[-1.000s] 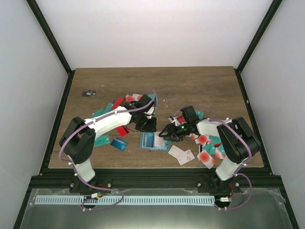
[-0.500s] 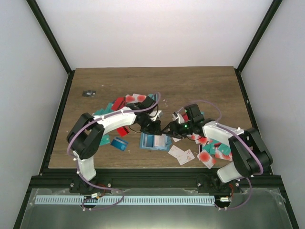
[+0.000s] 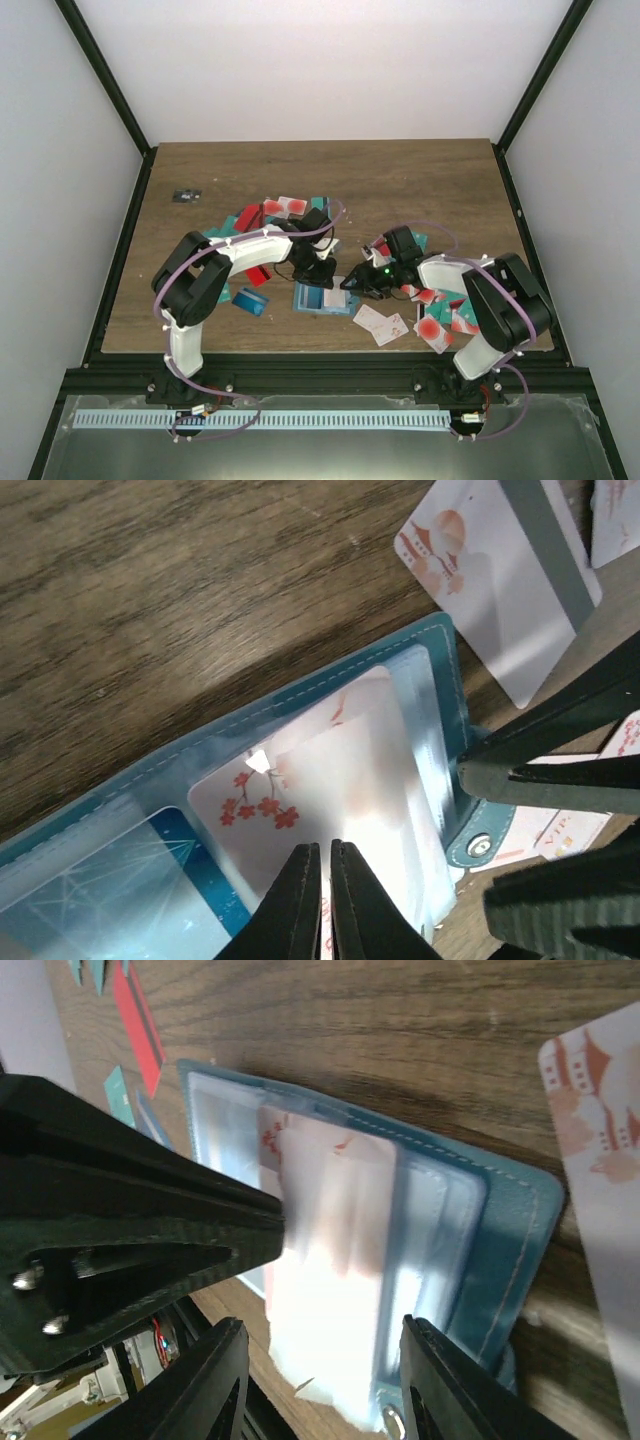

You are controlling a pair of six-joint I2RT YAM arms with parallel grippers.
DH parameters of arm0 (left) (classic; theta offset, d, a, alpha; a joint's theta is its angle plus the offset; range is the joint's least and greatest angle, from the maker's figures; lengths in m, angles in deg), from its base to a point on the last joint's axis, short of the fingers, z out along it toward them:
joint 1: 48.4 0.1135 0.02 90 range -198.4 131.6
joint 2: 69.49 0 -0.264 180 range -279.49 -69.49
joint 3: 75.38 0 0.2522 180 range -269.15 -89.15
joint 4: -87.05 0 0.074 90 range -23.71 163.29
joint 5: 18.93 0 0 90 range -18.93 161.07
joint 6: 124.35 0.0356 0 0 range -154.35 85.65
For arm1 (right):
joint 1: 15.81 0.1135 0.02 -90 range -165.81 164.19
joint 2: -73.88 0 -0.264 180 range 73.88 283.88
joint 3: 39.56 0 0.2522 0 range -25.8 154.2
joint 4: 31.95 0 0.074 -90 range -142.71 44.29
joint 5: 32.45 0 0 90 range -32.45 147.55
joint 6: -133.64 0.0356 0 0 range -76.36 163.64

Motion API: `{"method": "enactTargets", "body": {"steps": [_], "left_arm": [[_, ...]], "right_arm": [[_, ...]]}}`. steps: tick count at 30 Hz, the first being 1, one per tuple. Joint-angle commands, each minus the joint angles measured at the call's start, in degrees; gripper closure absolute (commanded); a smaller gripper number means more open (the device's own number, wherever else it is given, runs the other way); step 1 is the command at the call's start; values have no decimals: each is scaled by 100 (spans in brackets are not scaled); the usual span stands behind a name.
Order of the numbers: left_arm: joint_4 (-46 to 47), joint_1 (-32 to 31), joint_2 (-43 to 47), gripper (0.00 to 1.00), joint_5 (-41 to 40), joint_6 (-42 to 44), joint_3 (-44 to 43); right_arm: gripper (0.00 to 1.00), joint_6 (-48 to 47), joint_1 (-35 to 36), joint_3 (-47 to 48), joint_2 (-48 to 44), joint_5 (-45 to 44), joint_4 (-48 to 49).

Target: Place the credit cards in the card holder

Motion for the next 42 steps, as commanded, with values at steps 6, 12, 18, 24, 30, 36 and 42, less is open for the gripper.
{"method": "enactTargets", "body": {"steps": [6, 12, 18, 24, 30, 36, 42], "left_arm": [[-183, -34, -124, 96, -392, 258, -86], [-146, -29, -189, 96, -501, 298, -17], [-103, -28, -240, 96, -503, 299, 33], [-14, -53, -207, 96, -308, 268, -24], [-78, -100, -301, 96, -427, 329, -101], [-64, -111, -297, 96, -450, 355, -40], [-49, -107, -346, 96, -445, 400, -7]], "right_arm": [[56, 74, 1, 206, 490, 337, 420], [57, 64, 6, 232, 688, 397, 457], [57, 78, 1, 218, 756, 446, 454], [58, -52, 1, 218, 303, 157, -21], [61, 56, 1, 58, 120, -248, -357], [61, 228, 14, -91, 459, 99, 196], [61, 336, 142, 63, 889, 339, 526]]}}
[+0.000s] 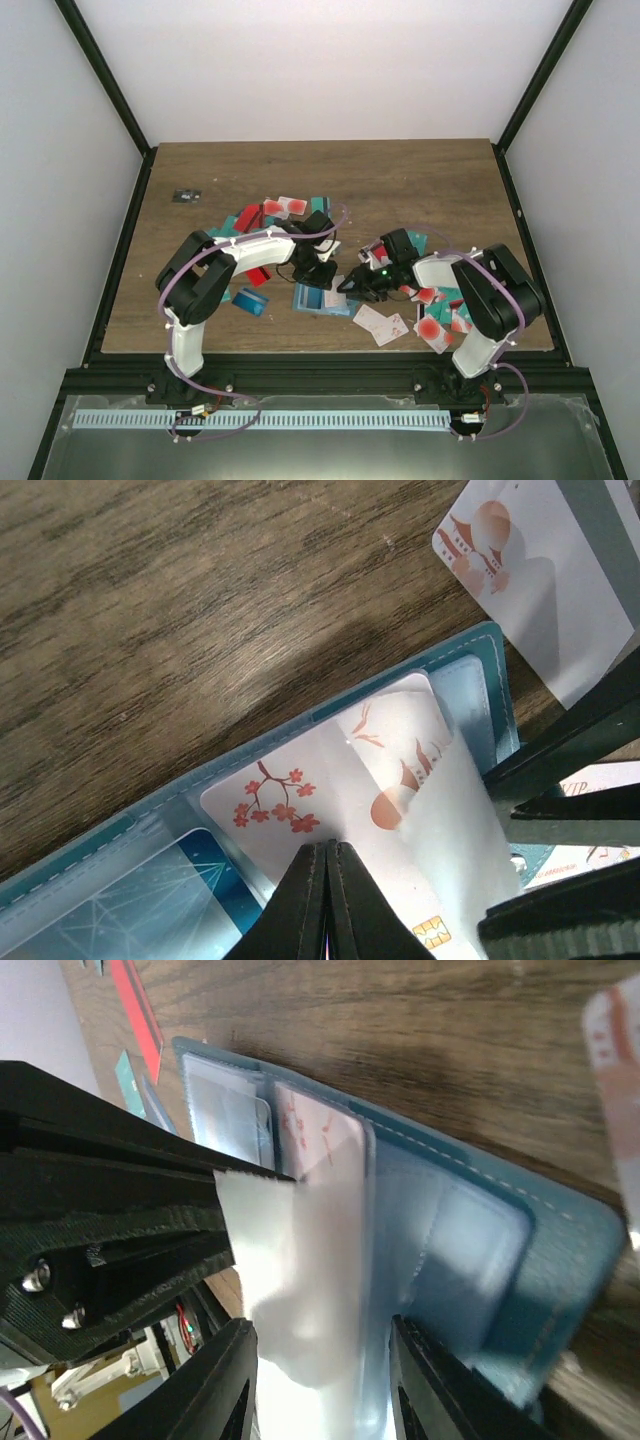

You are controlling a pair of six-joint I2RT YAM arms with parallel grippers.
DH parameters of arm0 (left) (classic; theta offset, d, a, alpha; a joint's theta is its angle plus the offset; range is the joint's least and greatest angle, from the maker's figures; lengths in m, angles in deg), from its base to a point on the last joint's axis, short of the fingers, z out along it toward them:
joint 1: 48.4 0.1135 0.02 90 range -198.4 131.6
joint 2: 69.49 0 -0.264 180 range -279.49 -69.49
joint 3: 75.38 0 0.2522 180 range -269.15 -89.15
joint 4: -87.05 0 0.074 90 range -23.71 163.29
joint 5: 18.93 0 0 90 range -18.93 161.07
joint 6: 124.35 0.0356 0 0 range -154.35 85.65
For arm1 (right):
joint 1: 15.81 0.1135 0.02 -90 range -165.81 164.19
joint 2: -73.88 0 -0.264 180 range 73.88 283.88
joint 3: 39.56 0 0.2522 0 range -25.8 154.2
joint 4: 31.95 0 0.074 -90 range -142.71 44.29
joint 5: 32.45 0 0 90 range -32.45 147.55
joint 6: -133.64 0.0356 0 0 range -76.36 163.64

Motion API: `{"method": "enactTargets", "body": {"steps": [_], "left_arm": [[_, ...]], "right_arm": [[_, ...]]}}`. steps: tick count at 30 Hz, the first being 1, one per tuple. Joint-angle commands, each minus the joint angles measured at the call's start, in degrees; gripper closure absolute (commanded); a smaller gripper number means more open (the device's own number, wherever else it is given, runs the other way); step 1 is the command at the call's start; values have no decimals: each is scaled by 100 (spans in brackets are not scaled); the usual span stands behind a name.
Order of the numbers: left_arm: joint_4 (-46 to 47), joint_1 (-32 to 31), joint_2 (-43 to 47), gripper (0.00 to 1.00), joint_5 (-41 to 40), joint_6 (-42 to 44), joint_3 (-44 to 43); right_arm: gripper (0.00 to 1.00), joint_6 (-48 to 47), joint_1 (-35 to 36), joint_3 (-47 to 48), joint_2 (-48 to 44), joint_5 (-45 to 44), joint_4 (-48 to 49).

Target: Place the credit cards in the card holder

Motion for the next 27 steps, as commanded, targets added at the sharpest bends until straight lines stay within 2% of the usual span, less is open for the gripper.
{"method": "enactTargets", "body": {"steps": [1, 6, 14, 20, 23, 27], "left_arm": [[-15, -47, -199, 96, -86, 105, 35], [61, -50, -173, 96, -77, 77, 161], [128, -45, 57, 96, -125, -68, 262], [139, -51, 165, 96, -148, -151, 234], [153, -50, 190, 96, -148, -187, 234], [121, -46, 260, 96, -195, -213, 220]], "right_arm": [[61, 137, 150, 114, 413, 73, 236], [61, 316, 153, -20, 278, 442, 753], [75, 256, 157, -174, -202, 443, 526], [88, -7, 158, 94, -303, 56, -213], [99, -165, 153, 299, -179, -139, -623], [99, -294, 153, 634, -81, -470, -1285]]}}
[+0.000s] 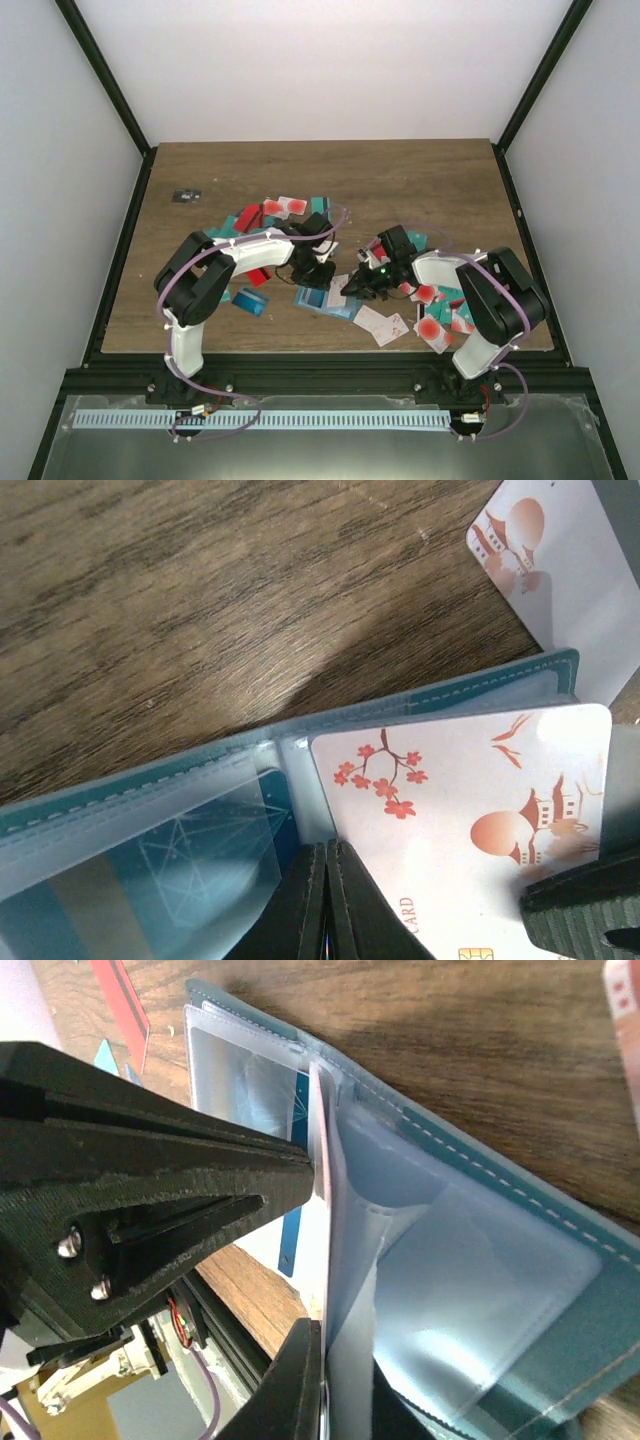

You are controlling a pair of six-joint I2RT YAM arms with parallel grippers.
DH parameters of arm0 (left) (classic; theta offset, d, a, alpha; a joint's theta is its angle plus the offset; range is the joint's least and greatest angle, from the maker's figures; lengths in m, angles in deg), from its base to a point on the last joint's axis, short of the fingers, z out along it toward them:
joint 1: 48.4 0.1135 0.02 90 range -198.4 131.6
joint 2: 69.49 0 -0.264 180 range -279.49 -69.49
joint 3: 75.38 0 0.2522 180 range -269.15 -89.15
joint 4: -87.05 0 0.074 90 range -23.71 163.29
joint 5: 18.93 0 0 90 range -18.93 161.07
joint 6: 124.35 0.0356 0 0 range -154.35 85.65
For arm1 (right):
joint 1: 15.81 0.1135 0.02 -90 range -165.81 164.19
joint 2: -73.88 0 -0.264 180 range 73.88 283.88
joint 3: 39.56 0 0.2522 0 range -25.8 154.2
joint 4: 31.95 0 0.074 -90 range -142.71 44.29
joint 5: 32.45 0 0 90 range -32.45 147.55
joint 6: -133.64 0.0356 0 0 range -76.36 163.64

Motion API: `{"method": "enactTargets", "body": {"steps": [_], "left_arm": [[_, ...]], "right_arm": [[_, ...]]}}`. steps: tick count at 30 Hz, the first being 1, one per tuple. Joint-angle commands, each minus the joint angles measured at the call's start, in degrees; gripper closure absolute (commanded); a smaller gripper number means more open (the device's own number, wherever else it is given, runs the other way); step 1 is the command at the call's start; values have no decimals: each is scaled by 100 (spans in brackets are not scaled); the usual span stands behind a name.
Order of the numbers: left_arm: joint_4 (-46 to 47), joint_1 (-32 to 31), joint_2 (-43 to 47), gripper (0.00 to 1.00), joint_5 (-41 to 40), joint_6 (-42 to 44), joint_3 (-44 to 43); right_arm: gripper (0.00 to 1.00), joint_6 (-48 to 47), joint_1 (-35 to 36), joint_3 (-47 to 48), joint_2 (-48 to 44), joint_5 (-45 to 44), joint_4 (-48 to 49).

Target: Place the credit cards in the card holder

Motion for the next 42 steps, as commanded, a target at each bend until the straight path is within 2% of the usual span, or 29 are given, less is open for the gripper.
{"method": "enactTargets", "body": {"steps": [1, 8, 16, 23, 25, 32, 42], "left_arm": [[-47, -48, 242, 96, -130, -72, 45], [-238, -45, 623, 96, -589, -225, 78], [9, -27, 817, 96, -798, -428, 512], [511, -15, 798, 96, -589, -662, 746], [638, -15, 721, 96, -516, -670, 744], [995, -21, 549, 96, -160, -761, 748], [1225, -11, 479, 96, -3, -777, 967]], "right_arm": [[99, -266, 52, 510, 81, -507, -882], [98, -293, 78, 1223, 177, -1027, -2134], [91, -239, 344, 2066, 647, -1547, -3240], [91, 28, 570, 2759, 905, -2060, -4035], [88, 75, 619, 2889, 918, -2106, -4152], [67, 214, 706, 3142, 921, -1986, -4270], [65, 447, 856, 3444, 866, -1691, -4161]]}}
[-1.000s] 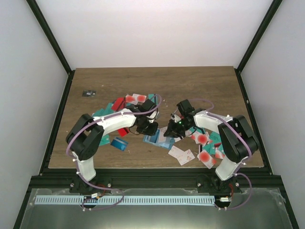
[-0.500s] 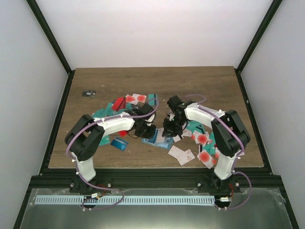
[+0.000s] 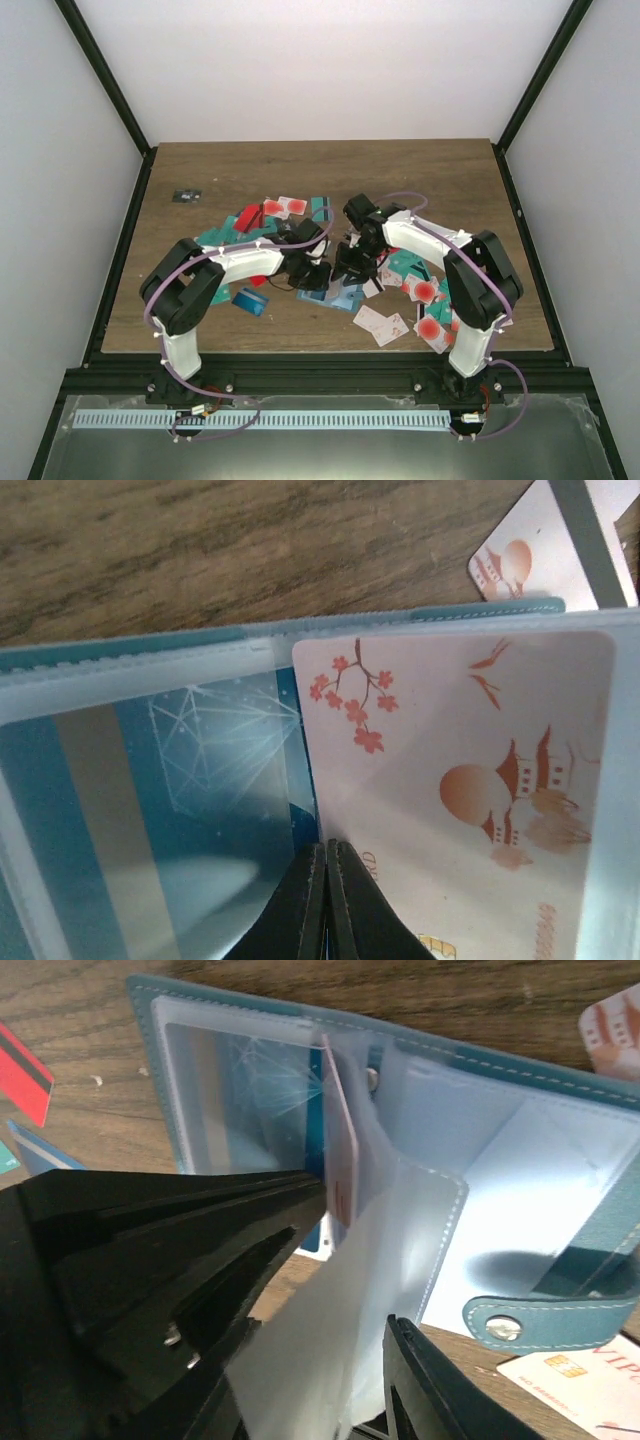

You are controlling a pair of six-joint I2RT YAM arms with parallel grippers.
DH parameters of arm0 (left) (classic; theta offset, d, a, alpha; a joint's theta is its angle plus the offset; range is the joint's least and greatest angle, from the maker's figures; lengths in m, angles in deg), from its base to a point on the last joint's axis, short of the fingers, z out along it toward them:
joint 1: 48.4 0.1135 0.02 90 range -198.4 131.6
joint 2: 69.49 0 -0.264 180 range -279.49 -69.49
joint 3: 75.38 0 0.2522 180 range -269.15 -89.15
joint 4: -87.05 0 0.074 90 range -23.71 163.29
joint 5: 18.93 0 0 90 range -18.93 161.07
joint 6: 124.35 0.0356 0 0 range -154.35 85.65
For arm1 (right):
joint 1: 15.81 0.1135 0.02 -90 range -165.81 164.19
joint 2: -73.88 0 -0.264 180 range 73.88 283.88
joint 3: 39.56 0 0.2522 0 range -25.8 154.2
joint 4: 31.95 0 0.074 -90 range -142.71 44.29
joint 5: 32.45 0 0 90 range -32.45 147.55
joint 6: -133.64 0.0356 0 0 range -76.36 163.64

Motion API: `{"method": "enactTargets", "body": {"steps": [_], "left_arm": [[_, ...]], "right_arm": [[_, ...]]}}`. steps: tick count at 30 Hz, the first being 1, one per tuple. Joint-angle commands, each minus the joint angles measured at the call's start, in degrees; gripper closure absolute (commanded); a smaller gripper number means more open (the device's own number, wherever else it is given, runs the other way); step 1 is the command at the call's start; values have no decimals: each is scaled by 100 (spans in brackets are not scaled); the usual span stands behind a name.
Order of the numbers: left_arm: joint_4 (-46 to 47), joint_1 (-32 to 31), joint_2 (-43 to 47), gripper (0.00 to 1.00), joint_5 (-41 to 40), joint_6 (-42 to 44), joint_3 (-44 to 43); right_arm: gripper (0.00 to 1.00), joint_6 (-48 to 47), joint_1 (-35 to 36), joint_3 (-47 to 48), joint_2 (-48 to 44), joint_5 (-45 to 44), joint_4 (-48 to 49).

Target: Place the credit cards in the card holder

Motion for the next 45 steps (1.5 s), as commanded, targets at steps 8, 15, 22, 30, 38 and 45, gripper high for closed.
{"method": "enactTargets", "body": {"steps": [8, 15, 22, 30, 38, 45], "left_arm": [[365, 250, 348, 96, 318, -208, 564], [547, 524, 643, 96, 505, -262, 946], [791, 530, 543, 96, 673, -356, 1038], [179, 821, 1207, 96, 360, -430, 1056], [-278, 1365, 1964, 94, 127, -326, 1643], [-576, 1461, 2649, 93, -142, -334, 1833]], "right_arm": [[64, 212, 227, 338, 182, 256, 101], [58, 172, 318, 696, 331, 145, -128], [50, 172, 355, 894, 413, 194, -142], [50, 332, 410, 1042, 495, 504, 141], [50, 382, 622, 1514, 1003, 703, 315], [50, 369, 751, 1897, 1500, 857, 578]]}}
